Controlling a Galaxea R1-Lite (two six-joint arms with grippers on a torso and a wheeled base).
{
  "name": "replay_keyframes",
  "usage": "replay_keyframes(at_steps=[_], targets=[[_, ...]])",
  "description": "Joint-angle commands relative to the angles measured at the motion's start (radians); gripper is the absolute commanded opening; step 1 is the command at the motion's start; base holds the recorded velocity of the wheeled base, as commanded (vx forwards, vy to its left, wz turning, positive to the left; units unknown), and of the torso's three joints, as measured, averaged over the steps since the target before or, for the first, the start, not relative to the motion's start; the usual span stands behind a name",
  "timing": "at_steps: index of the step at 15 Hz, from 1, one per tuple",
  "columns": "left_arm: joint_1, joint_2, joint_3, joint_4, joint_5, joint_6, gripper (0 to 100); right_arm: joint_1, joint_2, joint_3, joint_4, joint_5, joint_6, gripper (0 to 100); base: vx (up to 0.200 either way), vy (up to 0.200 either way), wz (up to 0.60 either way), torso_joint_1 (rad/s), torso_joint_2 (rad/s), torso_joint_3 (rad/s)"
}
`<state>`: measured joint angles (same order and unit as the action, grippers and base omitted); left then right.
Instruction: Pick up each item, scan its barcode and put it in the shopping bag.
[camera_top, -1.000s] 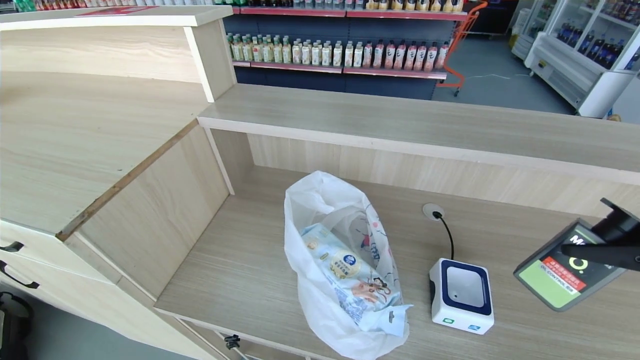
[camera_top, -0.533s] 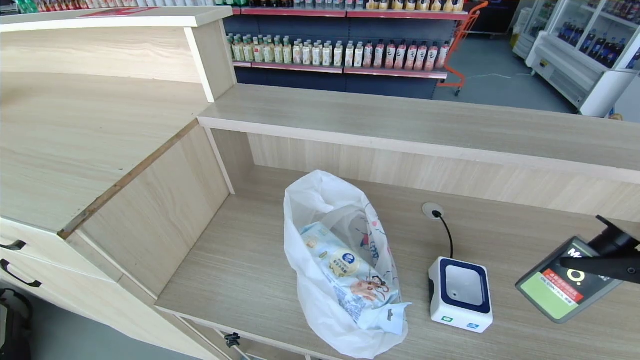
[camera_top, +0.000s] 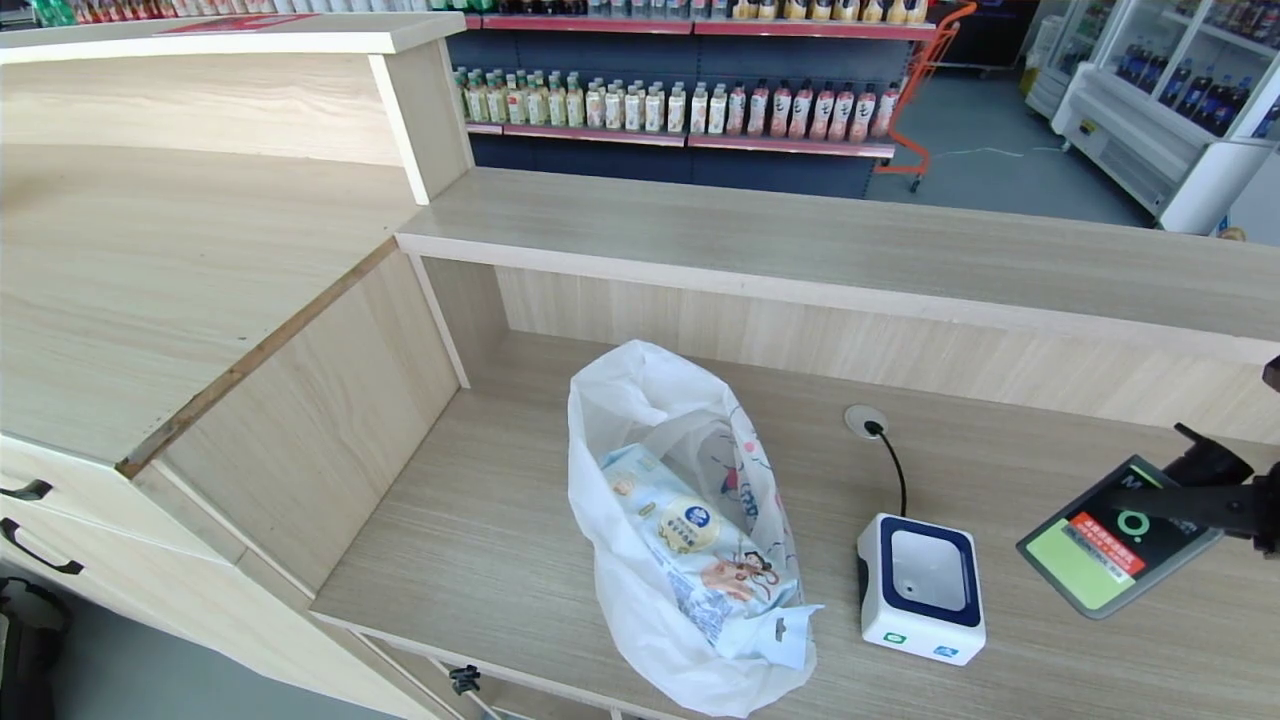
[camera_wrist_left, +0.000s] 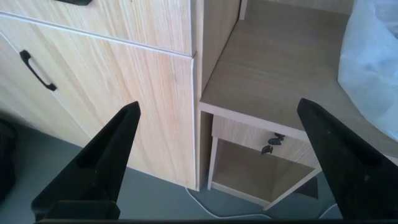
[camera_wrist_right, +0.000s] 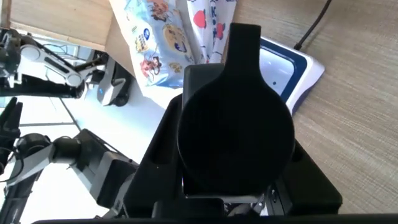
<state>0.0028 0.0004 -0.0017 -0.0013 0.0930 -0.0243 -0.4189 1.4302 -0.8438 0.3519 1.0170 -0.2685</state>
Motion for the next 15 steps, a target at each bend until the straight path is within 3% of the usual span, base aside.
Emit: replay_keyframes(at_steps=[1,15], targets=[[0.0,0.0,0.002,0.0,-0.001,0.0,100,0.002,0.084,-0.004,-0.042,0.0,-0.001,0,0.0,0.0,0.0,0.0,0.0,0.0],[0.0,0.0,0.0,0.0,0.001,0.0,100,0.019,0.076,0.022,-0.041,0.0,-0.003,0,0.0,0.0,0.0,0.0,0.0,0.0]])
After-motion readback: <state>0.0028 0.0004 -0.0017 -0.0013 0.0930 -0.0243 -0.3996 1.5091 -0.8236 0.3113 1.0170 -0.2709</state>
